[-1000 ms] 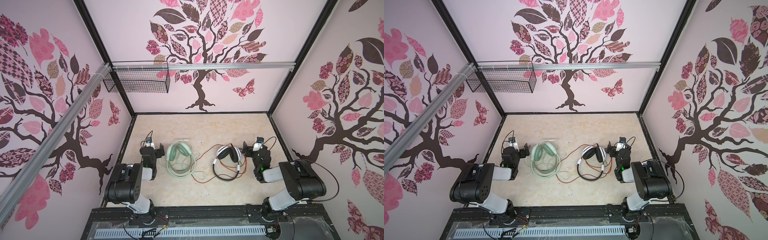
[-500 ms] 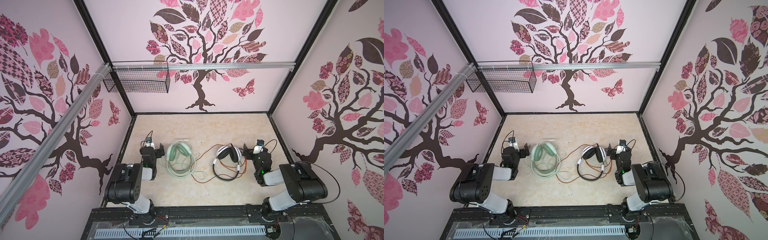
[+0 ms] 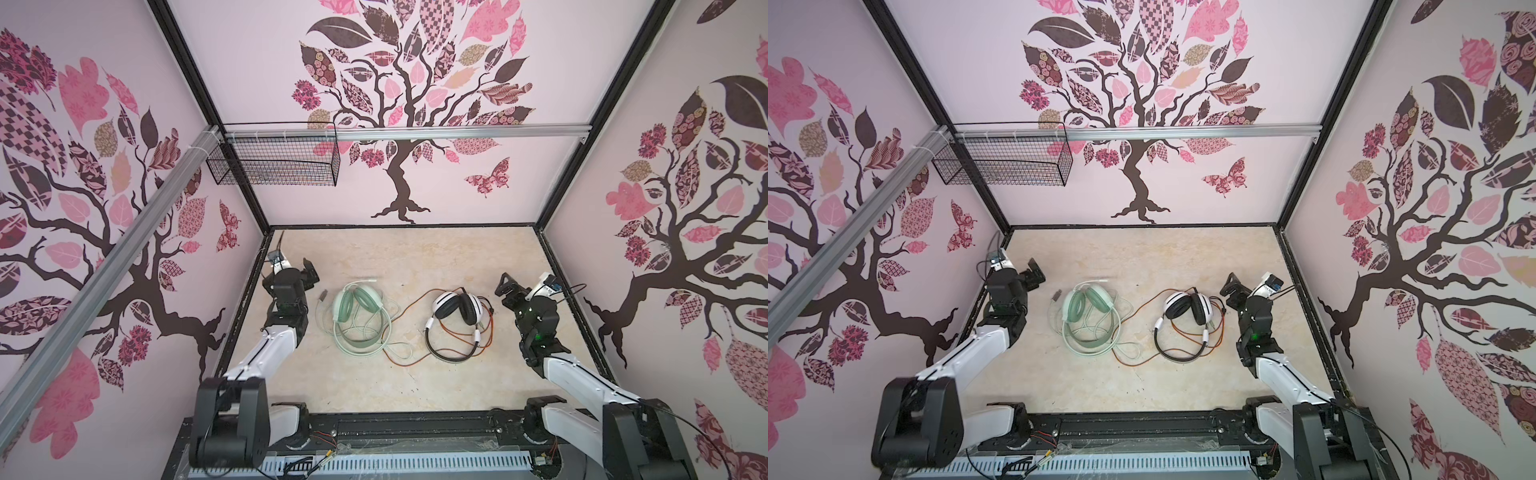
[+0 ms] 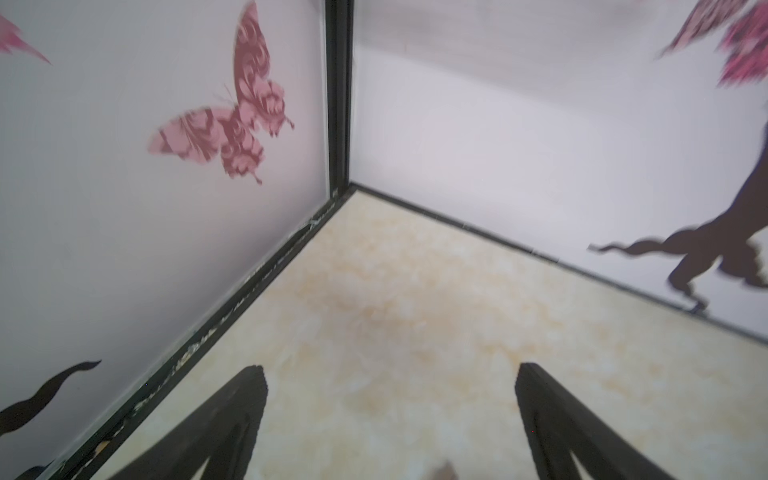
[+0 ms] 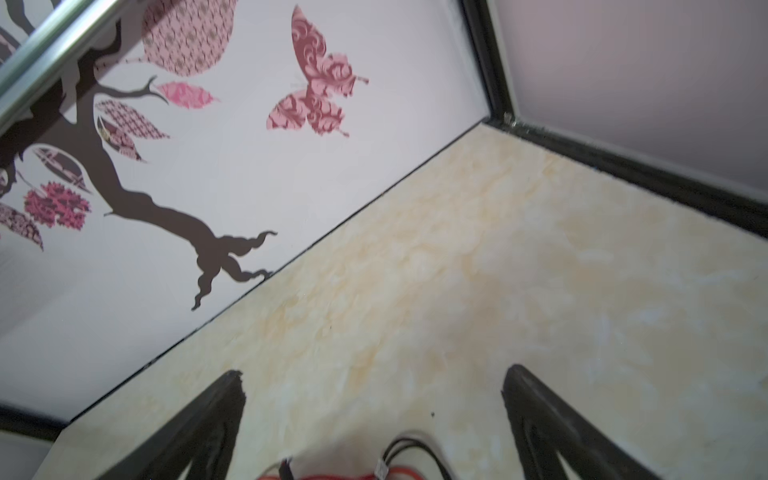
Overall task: Wrap the headphones
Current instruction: 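Reach the right gripper across to the mint-green headset band while the left arm rises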
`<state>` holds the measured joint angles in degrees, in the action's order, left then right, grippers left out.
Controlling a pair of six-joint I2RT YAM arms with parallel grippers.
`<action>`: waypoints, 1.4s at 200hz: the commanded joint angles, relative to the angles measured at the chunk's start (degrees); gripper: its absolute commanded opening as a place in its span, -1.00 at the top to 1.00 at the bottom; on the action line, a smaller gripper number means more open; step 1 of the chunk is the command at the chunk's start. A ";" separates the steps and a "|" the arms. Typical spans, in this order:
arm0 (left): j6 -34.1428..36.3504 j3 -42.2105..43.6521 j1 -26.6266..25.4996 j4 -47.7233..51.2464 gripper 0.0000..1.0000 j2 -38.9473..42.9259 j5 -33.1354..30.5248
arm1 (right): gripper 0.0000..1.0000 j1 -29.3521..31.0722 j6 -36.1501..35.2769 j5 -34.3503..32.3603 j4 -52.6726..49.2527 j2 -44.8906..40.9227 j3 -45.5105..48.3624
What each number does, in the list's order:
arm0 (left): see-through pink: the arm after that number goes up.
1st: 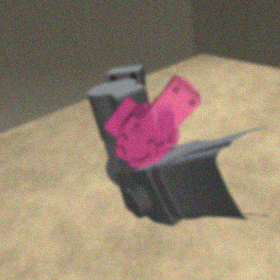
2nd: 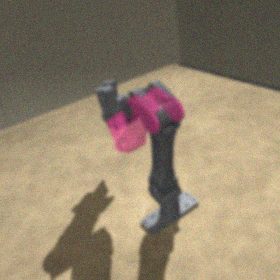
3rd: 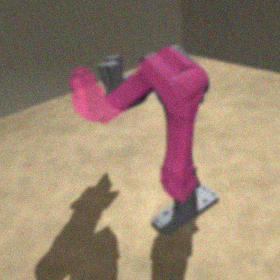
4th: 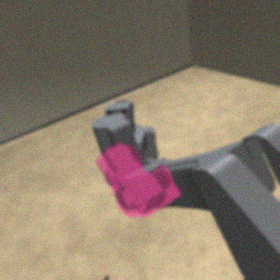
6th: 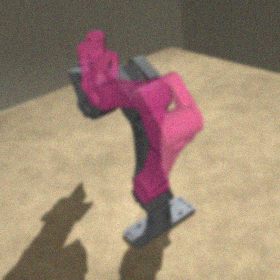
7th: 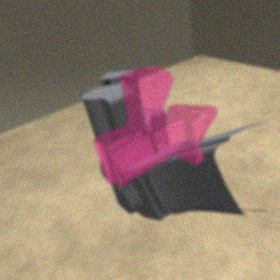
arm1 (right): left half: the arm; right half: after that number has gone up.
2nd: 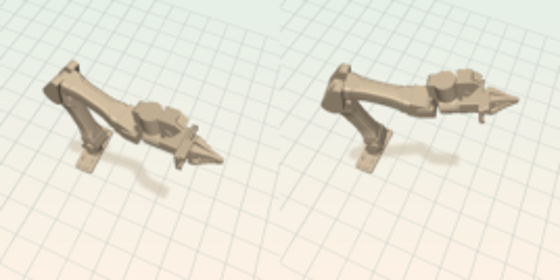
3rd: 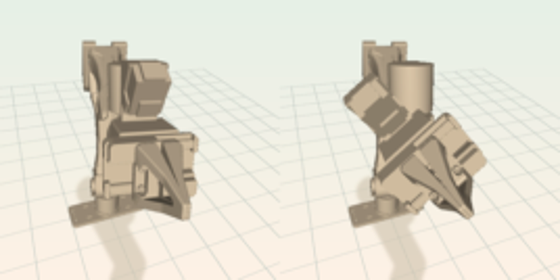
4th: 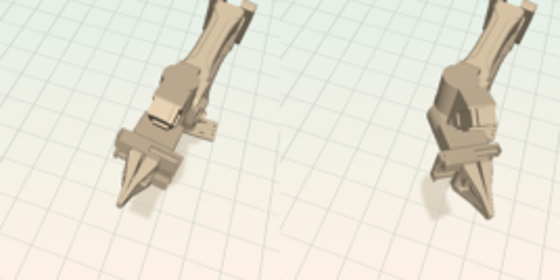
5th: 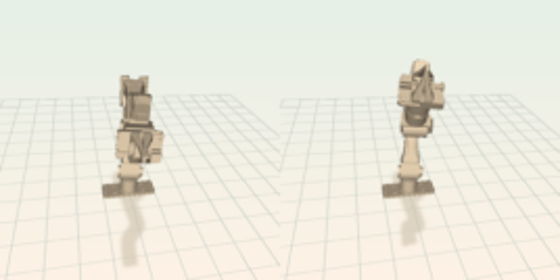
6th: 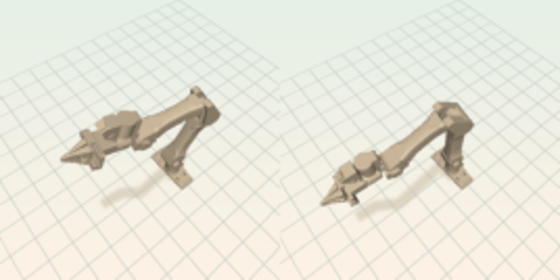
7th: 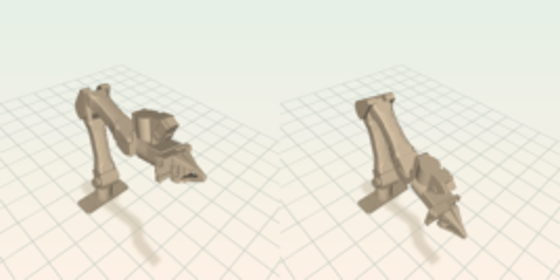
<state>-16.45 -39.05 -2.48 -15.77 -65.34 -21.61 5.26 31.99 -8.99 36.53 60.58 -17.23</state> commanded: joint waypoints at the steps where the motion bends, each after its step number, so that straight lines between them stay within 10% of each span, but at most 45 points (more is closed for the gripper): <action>1: -4.14 -7.80 -6.18 14.81 -0.94 10.20 3.23 | -0.99 1.52 0.70 9.79 -7.06 -1.78 -5.49; 27: -1.85 -9.22 -17.72 19.38 -0.94 20.30 3.51 | -0.99 11.37 -7.94 7.28 -16.55 -6.42 -9.90; 55: -5.85 -12.20 -17.82 35.46 -0.94 25.89 12.66 | -0.99 21.88 -17.41 15.55 -20.81 -4.78 -14.98; 105: -13.12 -7.17 -17.73 47.13 -0.94 42.00 8.76 | -0.97 36.73 -28.27 24.33 -23.76 9.16 -27.23; 192: -16.23 -8.57 -17.87 65.51 -0.78 55.60 16.32 | -0.83 42.77 -30.16 17.67 -53.31 50.14 -69.71; 280: -14.58 -8.36 -20.17 65.16 -0.74 53.65 20.63 | -0.86 44.10 -26.91 8.75 -54.34 64.11 -81.94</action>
<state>-31.55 -48.60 -21.82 49.23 -11.77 -2.22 49.39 4.19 5.32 -15.81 120.55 -95.13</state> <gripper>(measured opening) 0.871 0.928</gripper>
